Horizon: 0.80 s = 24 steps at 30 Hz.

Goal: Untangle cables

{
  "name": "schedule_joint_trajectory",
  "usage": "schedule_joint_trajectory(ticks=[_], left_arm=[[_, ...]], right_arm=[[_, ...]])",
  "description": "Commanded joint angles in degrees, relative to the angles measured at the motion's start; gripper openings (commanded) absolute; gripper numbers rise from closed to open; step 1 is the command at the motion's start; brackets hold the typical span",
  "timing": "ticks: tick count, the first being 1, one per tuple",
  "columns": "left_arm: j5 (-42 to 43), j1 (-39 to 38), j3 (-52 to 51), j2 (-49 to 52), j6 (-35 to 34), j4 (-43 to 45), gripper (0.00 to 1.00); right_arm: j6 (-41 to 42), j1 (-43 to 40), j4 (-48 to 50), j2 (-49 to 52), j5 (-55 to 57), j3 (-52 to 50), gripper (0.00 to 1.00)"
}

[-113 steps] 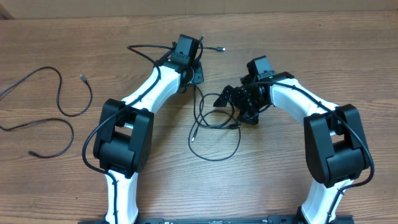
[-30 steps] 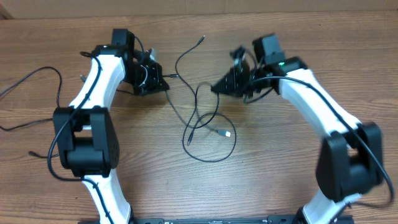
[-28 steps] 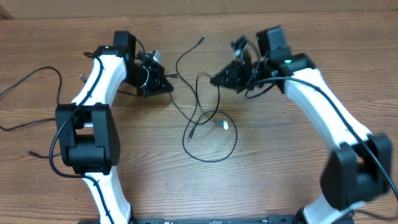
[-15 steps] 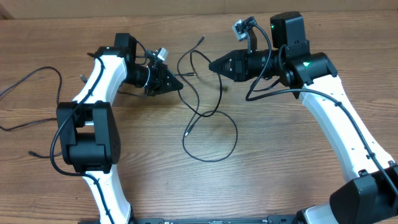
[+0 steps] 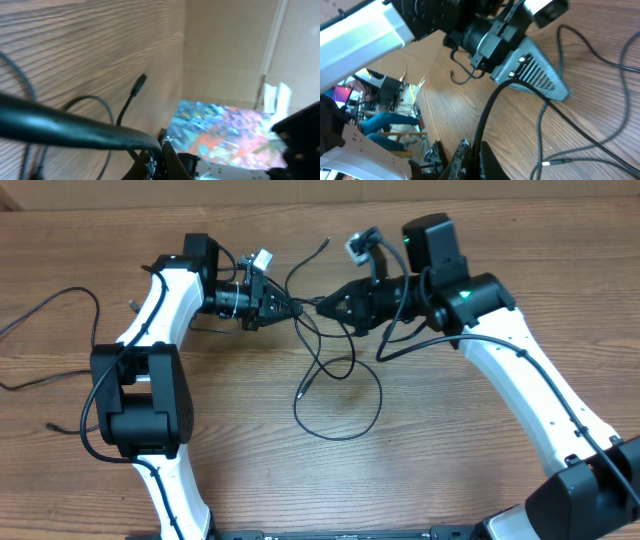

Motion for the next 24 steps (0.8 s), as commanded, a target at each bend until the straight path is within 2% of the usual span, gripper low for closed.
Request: schedule_joint_trajectory(ticks=[1,5,9,12,17,24], left_arm=[[7.6,0.5,0.6,0.3,1.7,-0.2,0.04],[10.3,0.7,0.6,0.3,1.7,-0.2,0.05],[10.2,1.2,0.6,0.3,1.7,-0.3,0.25],[9.7,1.2,0.6,0.3,1.7,-0.3,0.35],[0.1,0.1,0.6,0.3,0.3,-1.9,0.50],[-10.5,-0.9,0.6,0.3,-2.9,-5.7,0.51]], right_arm=[[-0.6,2.1,0.3,2.3,2.2,-0.3,0.04],[-0.2,2.6,-0.8,4.2,6.2,-0.3,0.04],[0.1,2.6,-1.4,6.2,6.4,-0.3,0.04],[0.2,3.0,-1.4,8.0,6.4,-0.3,0.04],[0.2,3.2,-0.9,10.5,6.5,-0.3,0.04],[2.1,3.2,-0.9,11.6,12.4,-0.3,0.04]])
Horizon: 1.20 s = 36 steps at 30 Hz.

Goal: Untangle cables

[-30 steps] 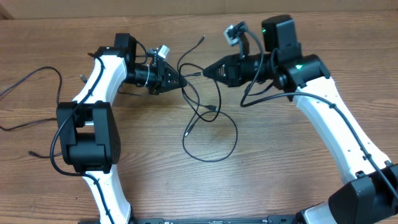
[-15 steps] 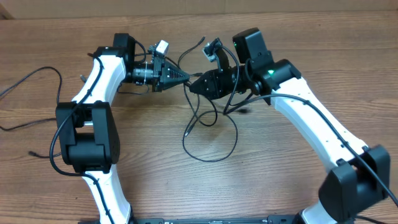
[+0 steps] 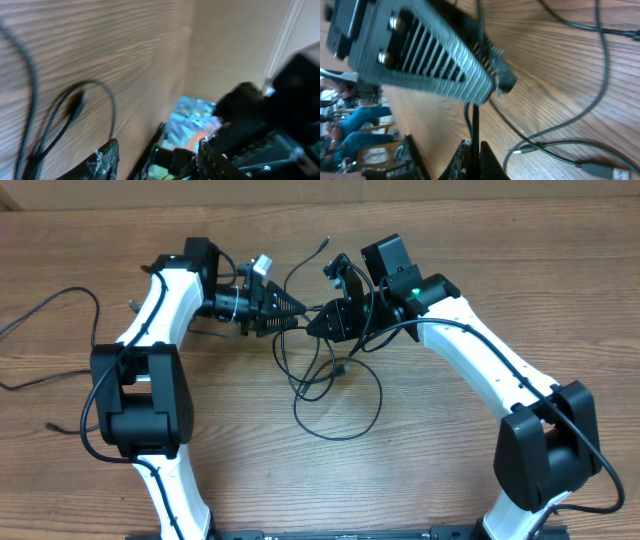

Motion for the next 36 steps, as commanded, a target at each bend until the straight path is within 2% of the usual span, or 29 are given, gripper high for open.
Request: schedule_joint_trajectory(ticks=[1,5,9,10,12,14,16,17,22,27,32,36], left_arm=[[-7.0,-0.5,0.6,0.3,-2.6,-0.9,0.51],[-6.7,-0.5,0.6,0.3,-2.2,-1.9,0.49],[-6.0,-0.5,0.6,0.3,1.3,-1.9,0.48],[-6.0,-0.5,0.6,0.3,3.2,-1.9,0.45],[-4.7,-0.5,0.6,0.3,8.3,-1.9,0.33],[-2.1,-0.5,0.6,0.3,14.3,-2.4,0.35],[0.7,-0.5,0.6,0.3,20.0,-3.1,0.49],[1.4,-0.5,0.6,0.3,22.6,-3.5,0.51],[1.0,-0.5,0.6,0.3,31.5,-5.4,0.59],[-0.3,-0.5,0.6,0.3,40.9,-7.2,0.58],[-0.2,-0.5,0.6,0.3,44.7,-8.9,0.58],[0.5,-0.5,0.6,0.3,48.9,-11.5,0.42]], right_arm=[[2.5,0.3,0.4,0.3,5.7,-0.3,0.04],[4.2,0.3,0.7,0.3,8.4,-0.3,0.04],[4.2,0.3,1.4,0.3,8.4,-0.3,0.04],[4.2,0.3,1.6,0.3,8.4,-0.3,0.04],[4.4,0.3,1.9,0.3,8.4,-0.3,0.04],[5.9,0.3,2.0,0.3,8.3,-0.3,0.04],[7.5,0.3,2.0,0.3,8.2,-0.3,0.04],[8.3,0.3,2.0,0.3,7.8,-0.3,0.04],[8.5,0.2,3.6,0.3,1.0,-0.3,0.04],[8.5,-0.5,5.6,0.3,-9.3,-0.3,0.04],[8.5,-1.9,5.5,0.3,-16.7,-0.3,0.05],[8.5,-2.4,5.4,0.3,-17.2,-0.3,0.06]])
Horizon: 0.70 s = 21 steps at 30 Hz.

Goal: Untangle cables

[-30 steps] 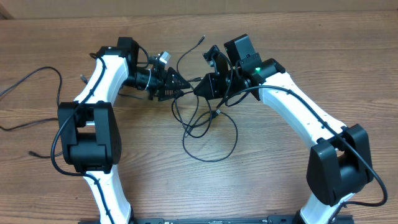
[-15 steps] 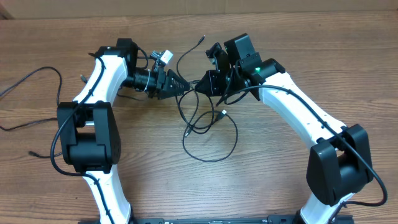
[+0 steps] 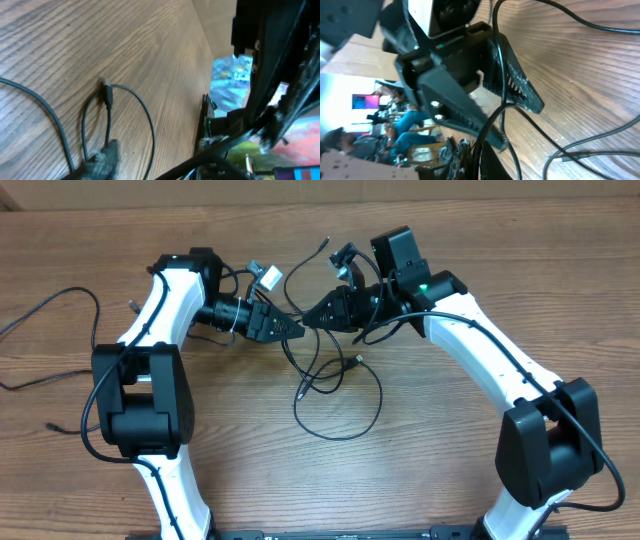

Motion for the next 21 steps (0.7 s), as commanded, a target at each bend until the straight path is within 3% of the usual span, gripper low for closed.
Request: schedule_joint_trajectory(ticks=[1,4,5,9,10,11,13,21], left_arm=[[1.7,-0.4,0.6,0.3,7.6,-1.2,0.40],[1.8,-0.4,0.6,0.3,8.1,-1.3,0.22],[1.8,-0.4,0.6,0.3,8.1,-1.1,0.07],[1.7,-0.4,0.6,0.3,8.0,-1.1,0.04],[1.7,-0.4,0.6,0.3,8.0,-1.1,0.04],[1.7,-0.4,0.6,0.3,8.0,-1.1,0.04],[1.6,-0.4,0.6,0.3,8.0,-1.1,0.05],[8.0,0.0,0.8,0.3,1.4,-1.1,0.04]], right_arm=[[0.0,-0.2,0.2,0.0,-4.9,-0.3,0.06],[0.0,-0.2,0.2,0.0,-4.8,-0.3,0.07],[0.0,-0.2,0.2,0.0,-4.5,-0.3,0.12],[0.0,-0.2,-0.2,0.0,-1.4,-0.3,0.45],[0.0,-0.2,-0.6,0.0,0.2,-0.3,0.56],[0.0,-0.2,-1.3,0.0,2.7,-0.3,0.84],[0.0,-0.3,-2.9,0.0,7.3,-0.3,0.99],[0.5,-3.3,-10.6,0.0,18.3,-0.4,1.00]])
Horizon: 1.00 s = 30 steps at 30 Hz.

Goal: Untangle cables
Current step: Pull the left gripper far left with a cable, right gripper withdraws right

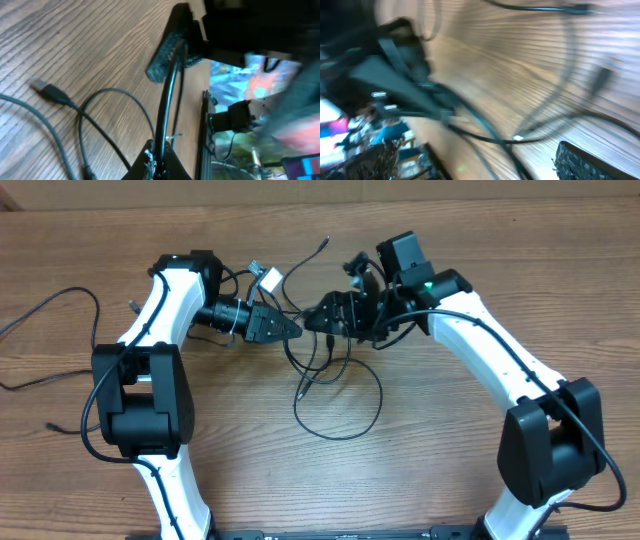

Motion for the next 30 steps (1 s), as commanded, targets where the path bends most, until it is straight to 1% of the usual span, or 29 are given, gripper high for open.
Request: schedule_joint_trajectory(ticks=[1,4,6,11,15,17,20,22,24,27,30], left_arm=[[8.1,0.4,1.0,0.3,-4.1,0.1,0.04],[15.6,2.1,2.5,0.3,-5.7,0.1,0.04],[22.1,3.9,4.3,0.3,-8.1,0.1,0.04],[22.1,7.2,11.1,0.3,-26.1,1.9,0.04],[22.1,9.5,15.7,0.3,-36.4,4.3,0.04],[22.0,10.8,17.0,0.3,-41.4,7.0,0.04],[19.4,12.9,17.4,0.3,-48.6,13.0,0.04],[13.7,14.7,17.4,0.3,-54.7,15.8,0.04],[8.9,16.4,17.4,0.3,-58.9,17.2,0.04],[4.7,19.4,17.4,0.3,-63.2,20.8,0.04],[1.8,22.7,17.4,0.3,-65.8,24.1,0.04]], right_arm=[[0.3,-2.3,-1.9,0.0,7.1,-0.3,1.00],[0.2,-4.0,-4.5,0.0,9.5,-0.3,1.00],[0.2,-5.0,-5.6,0.0,10.9,-0.6,1.00],[0.2,-5.4,-5.9,0.0,11.6,-2.5,1.00],[0.8,-4.7,-2.7,0.0,11.6,-6.2,1.00],[2.0,-4.3,-0.4,0.0,11.6,-8.4,1.00],[2.8,-3.3,3.1,0.0,11.6,-11.9,1.00],[2.8,-2.6,5.3,0.1,11.6,-14.1,1.00],[2.8,-2.1,7.0,0.1,11.6,-16.3,1.00],[2.8,-1.5,9.0,0.1,11.6,-19.2,1.00],[2.8,-0.9,11.2,0.1,12.1,-22.1,1.00]])
